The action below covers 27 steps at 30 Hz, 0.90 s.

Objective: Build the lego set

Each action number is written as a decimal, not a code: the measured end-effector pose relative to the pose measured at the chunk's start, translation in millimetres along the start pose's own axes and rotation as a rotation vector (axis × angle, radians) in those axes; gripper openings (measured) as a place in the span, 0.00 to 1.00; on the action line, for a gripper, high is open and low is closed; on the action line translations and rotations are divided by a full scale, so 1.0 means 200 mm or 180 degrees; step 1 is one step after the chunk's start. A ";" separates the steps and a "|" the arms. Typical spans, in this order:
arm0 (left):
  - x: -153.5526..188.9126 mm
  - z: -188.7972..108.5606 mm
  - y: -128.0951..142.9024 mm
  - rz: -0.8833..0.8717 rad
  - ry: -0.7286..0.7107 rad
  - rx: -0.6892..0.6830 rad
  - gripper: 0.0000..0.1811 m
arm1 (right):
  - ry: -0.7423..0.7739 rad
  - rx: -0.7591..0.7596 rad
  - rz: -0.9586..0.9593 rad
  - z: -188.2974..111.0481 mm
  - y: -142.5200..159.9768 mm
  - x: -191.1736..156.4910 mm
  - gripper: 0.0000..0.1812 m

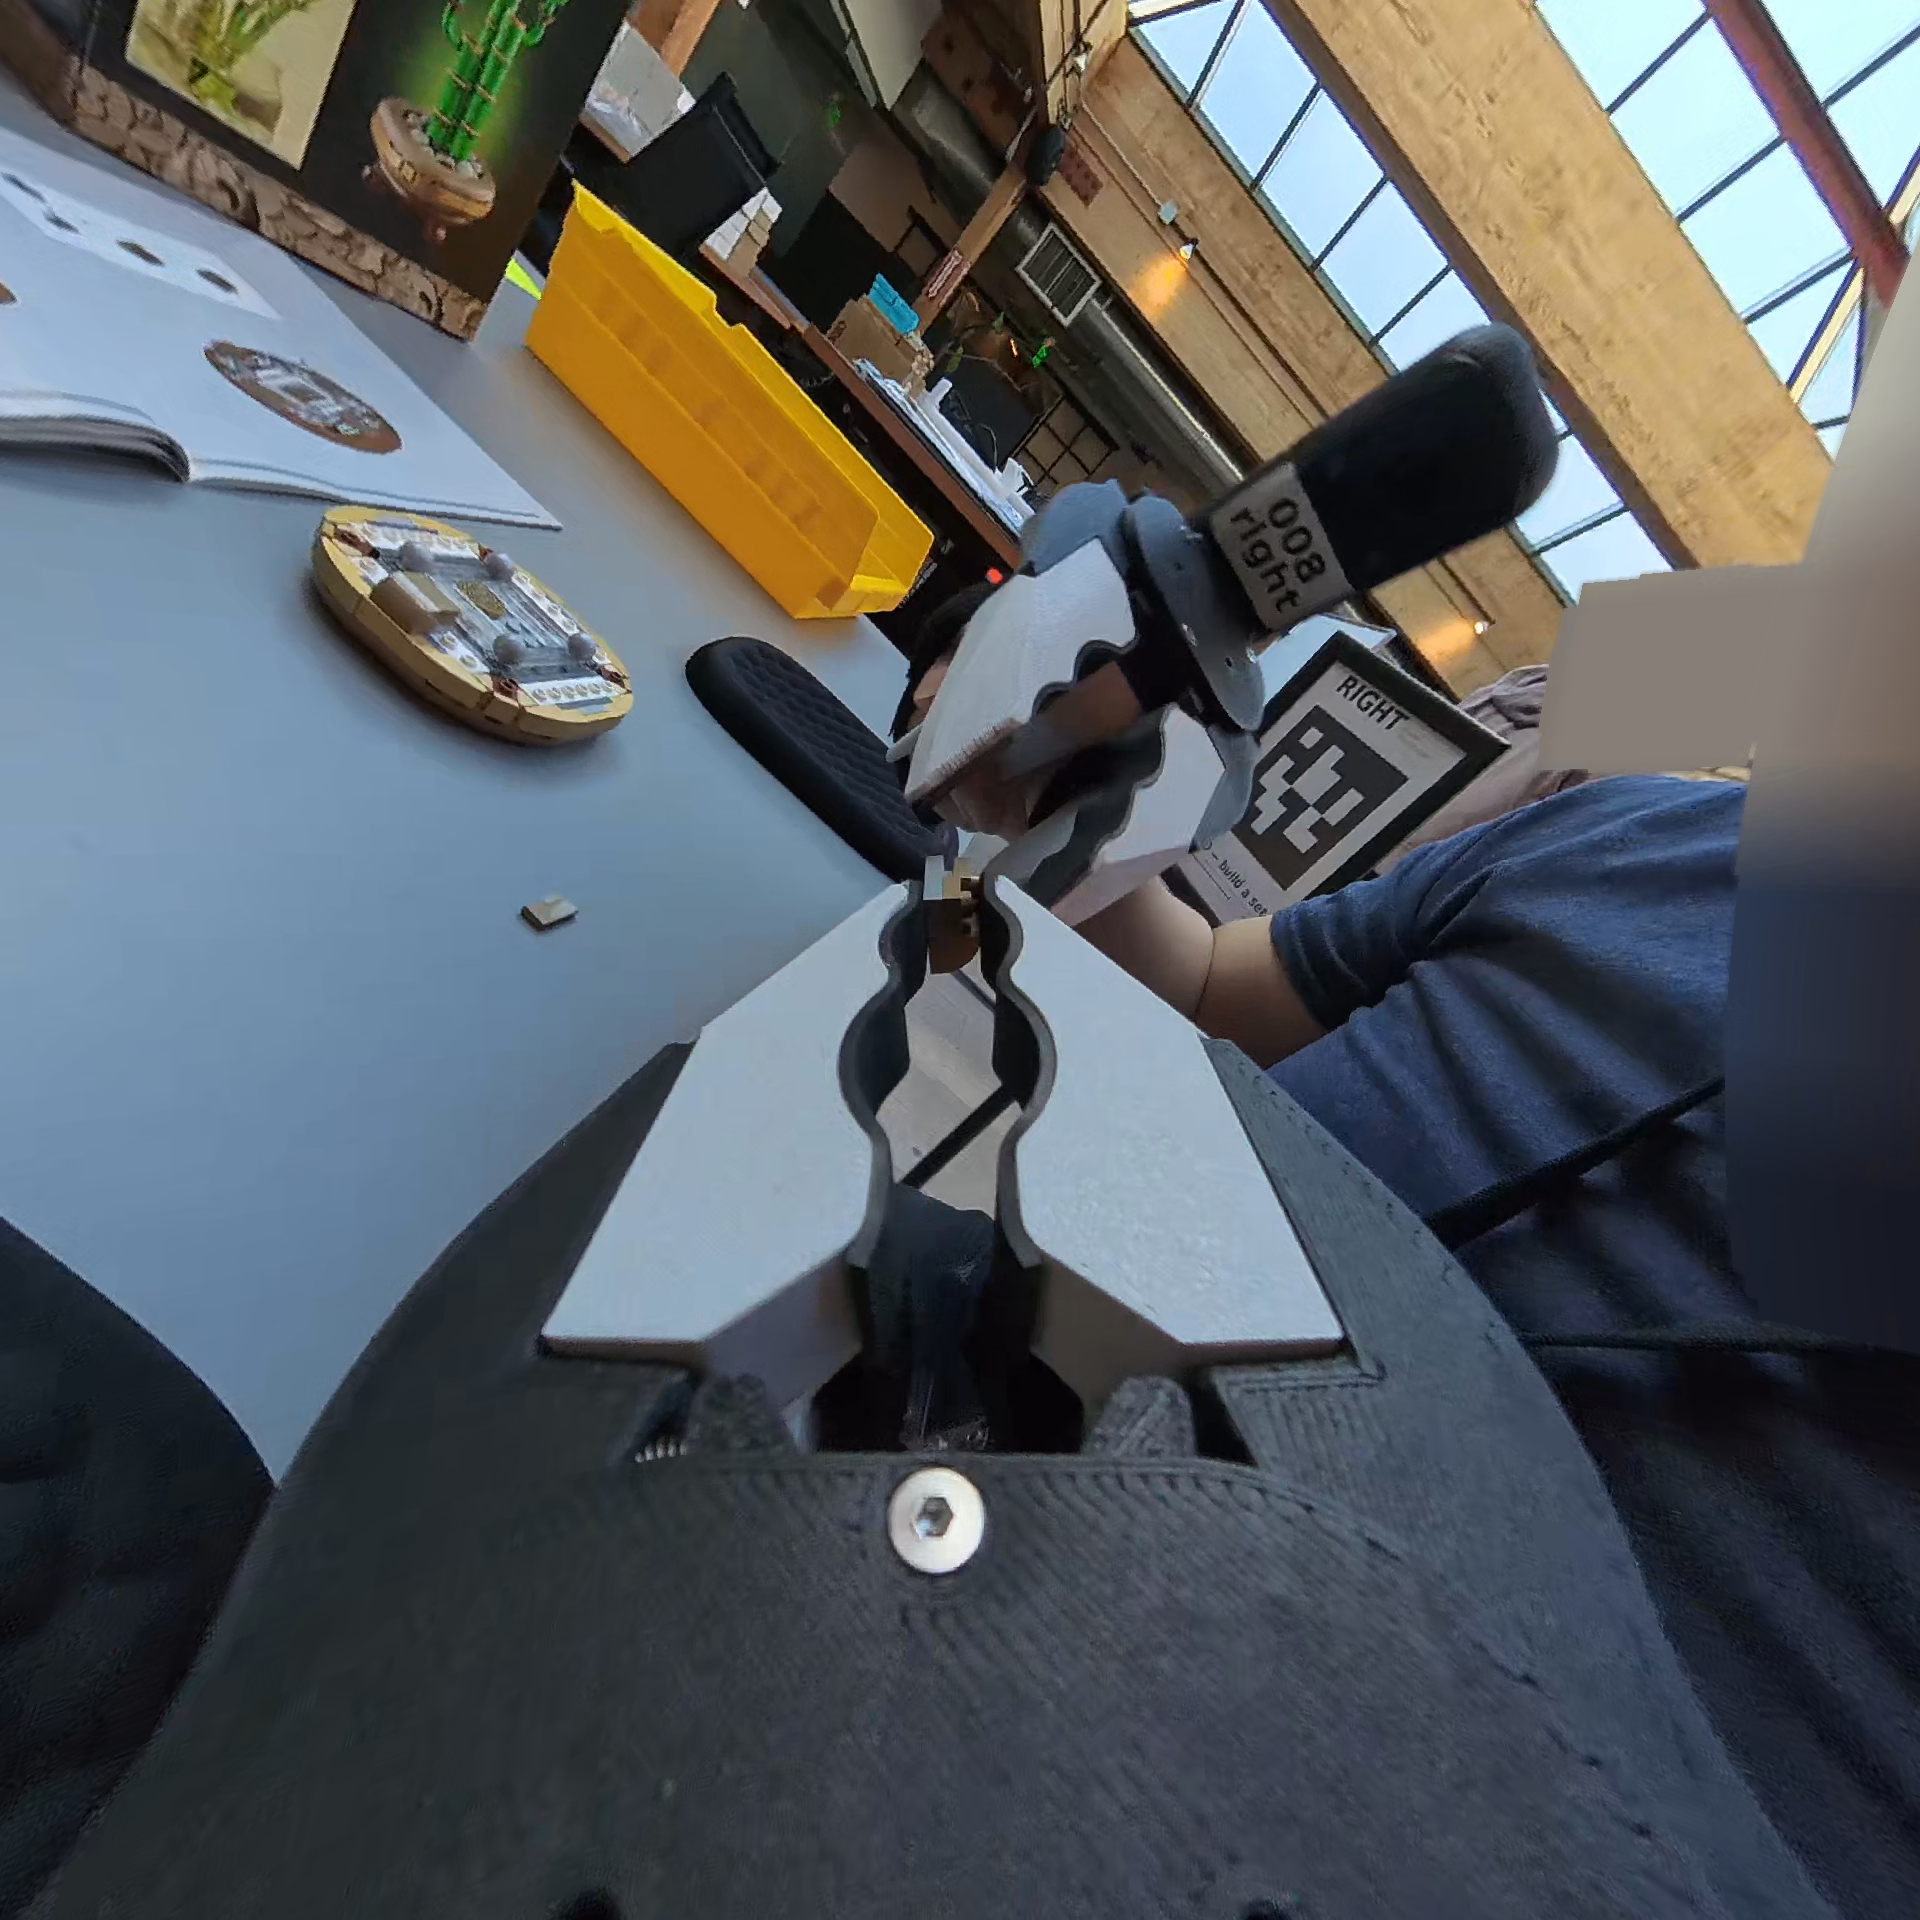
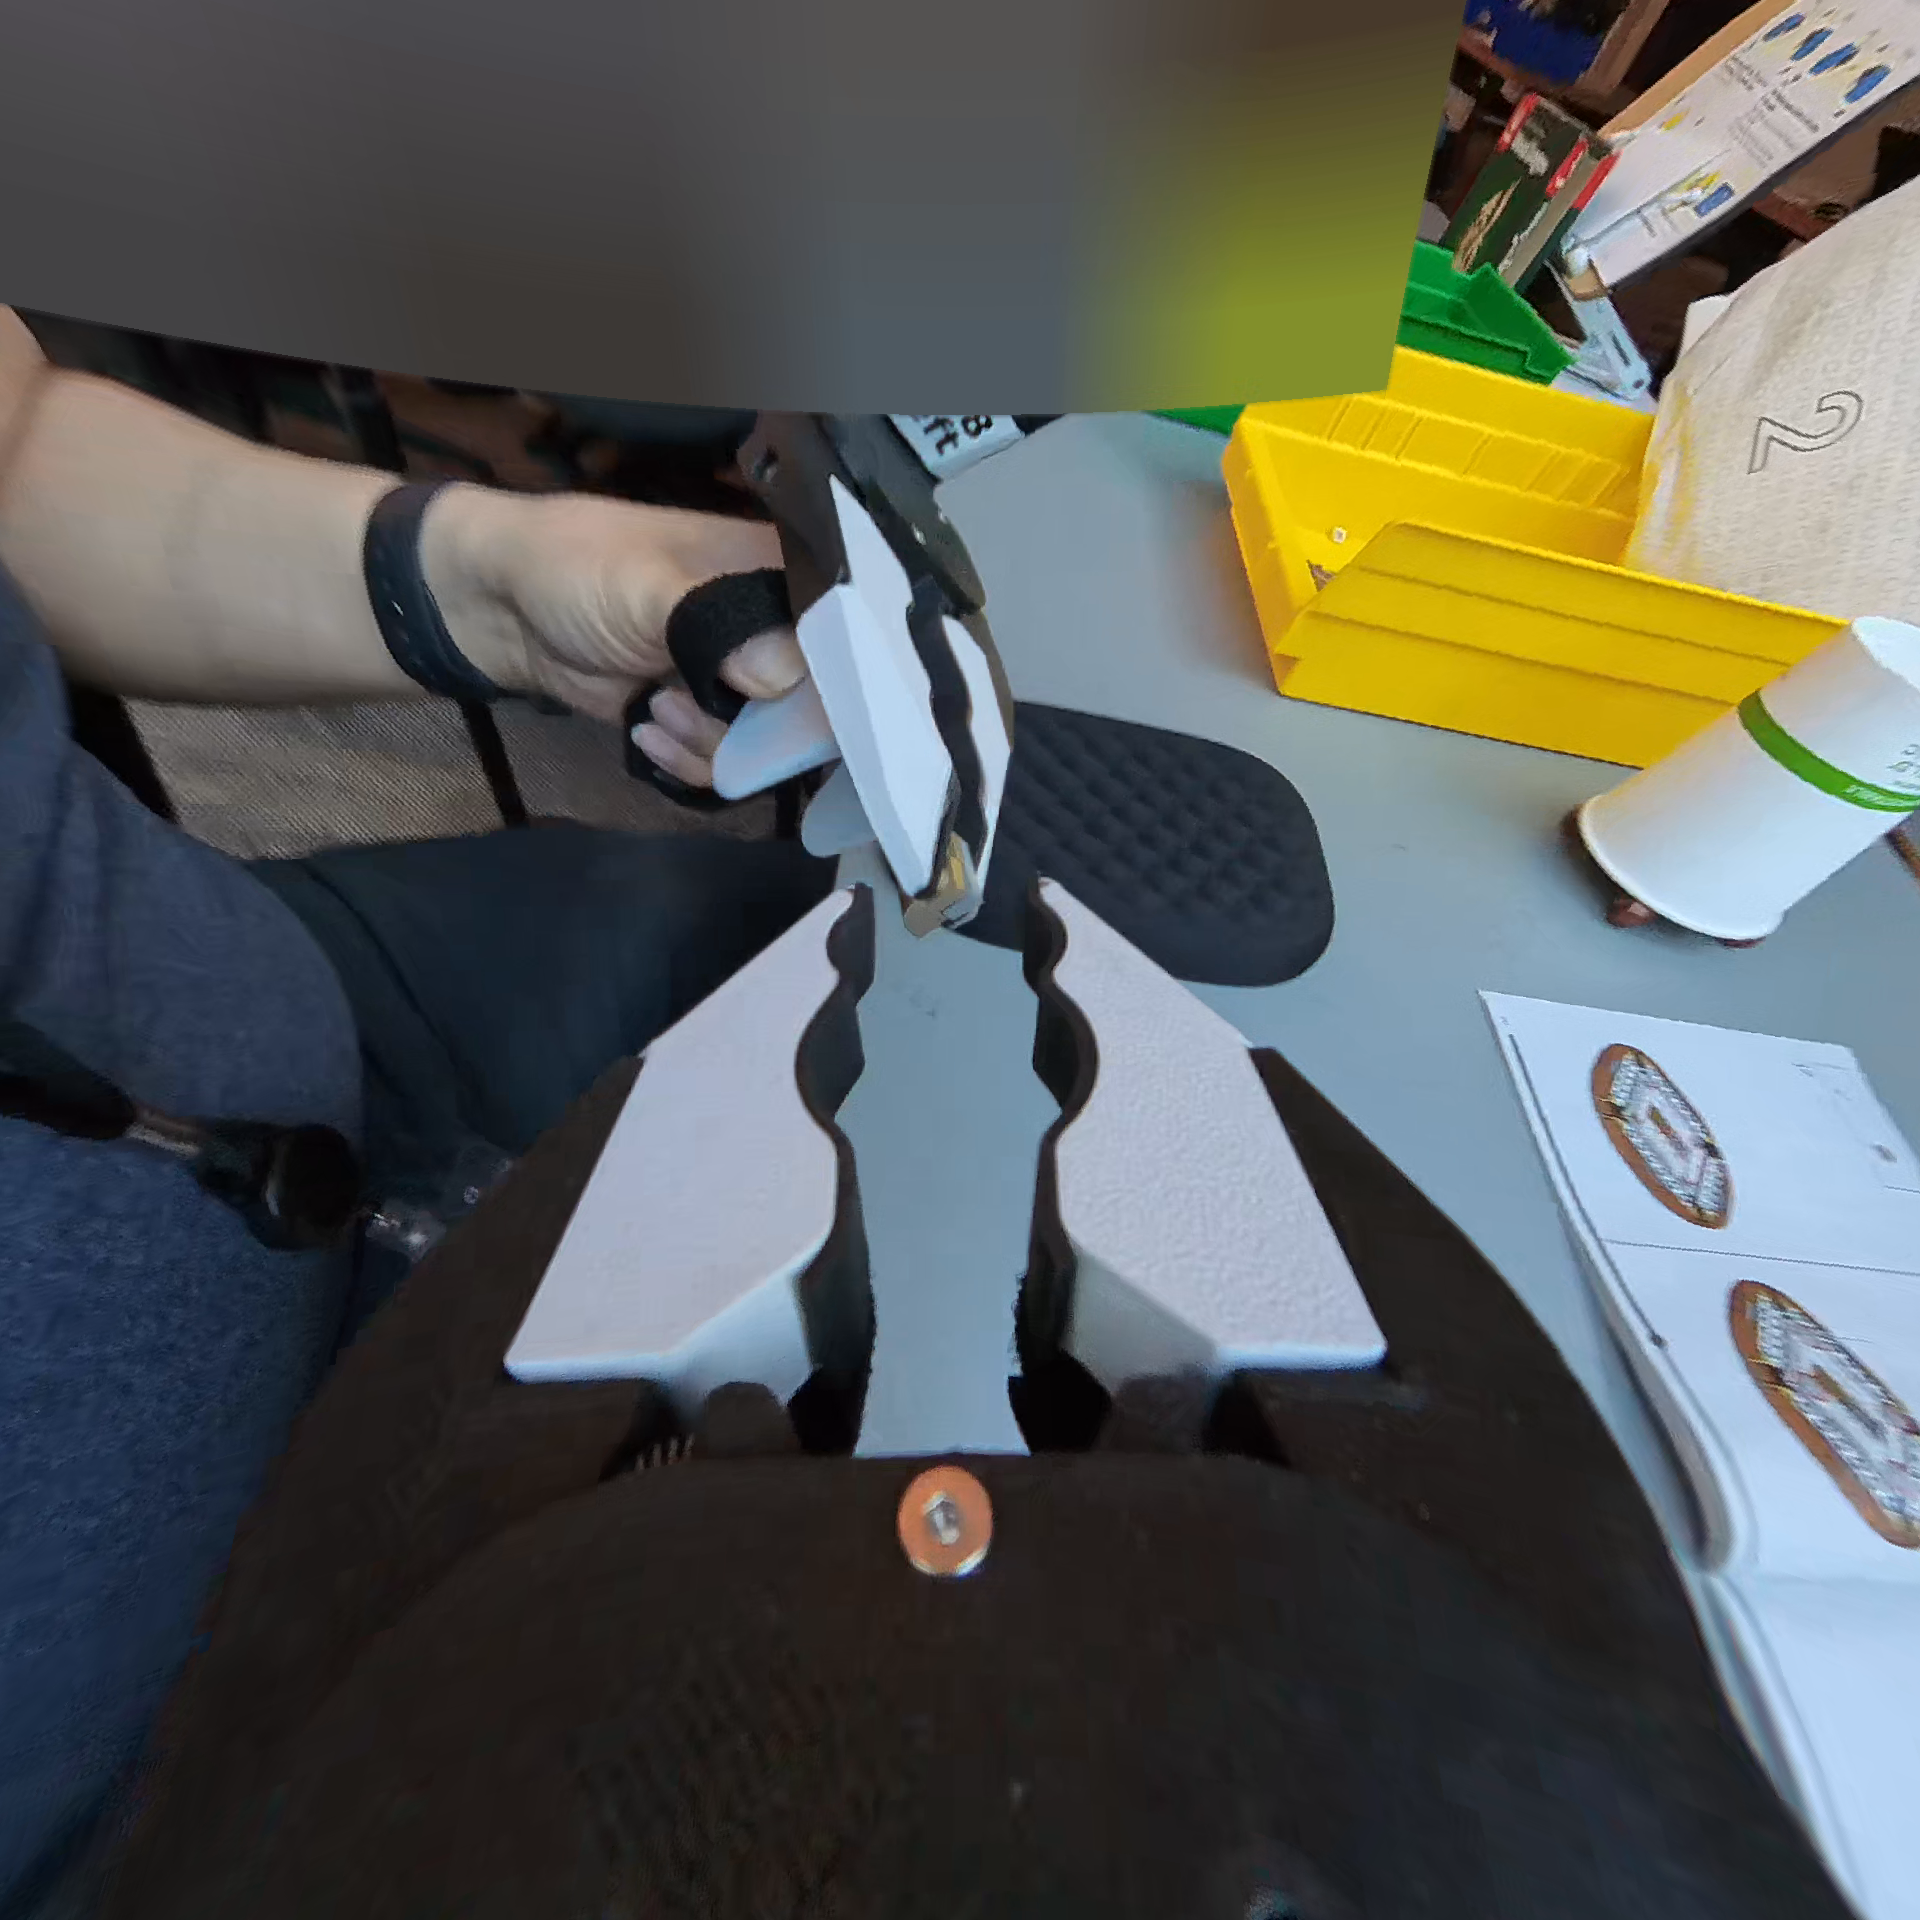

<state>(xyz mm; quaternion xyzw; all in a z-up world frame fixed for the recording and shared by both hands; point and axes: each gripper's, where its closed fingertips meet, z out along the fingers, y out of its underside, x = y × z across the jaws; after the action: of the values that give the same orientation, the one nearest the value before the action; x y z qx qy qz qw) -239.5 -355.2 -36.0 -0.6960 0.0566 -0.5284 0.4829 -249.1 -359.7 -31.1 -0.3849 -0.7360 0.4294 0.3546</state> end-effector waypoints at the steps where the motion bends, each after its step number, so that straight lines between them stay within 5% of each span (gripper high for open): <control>1: 0.02 0.00 -0.01 0.0091 0.0013 0.0022 0.04 | -0.0102 0.0148 0.0137 -0.02 -0.02 0.00 0.15; 10: 0.14 0.04 0.00 0.1392 -0.0296 -0.0240 0.05 | -0.1103 0.0672 0.1124 -0.10 -0.12 -0.05 0.07; 27: 0.18 0.08 0.01 0.1556 -0.0279 -0.0330 0.05 | -0.1404 0.0499 0.1081 -0.13 -0.10 -0.09 0.04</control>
<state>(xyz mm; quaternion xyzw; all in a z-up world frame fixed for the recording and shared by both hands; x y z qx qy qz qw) -211.0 -367.8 -12.4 -0.7077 0.2293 -0.3616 0.5620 -224.5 -372.0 -7.2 -0.3713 -0.6849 0.6116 0.1377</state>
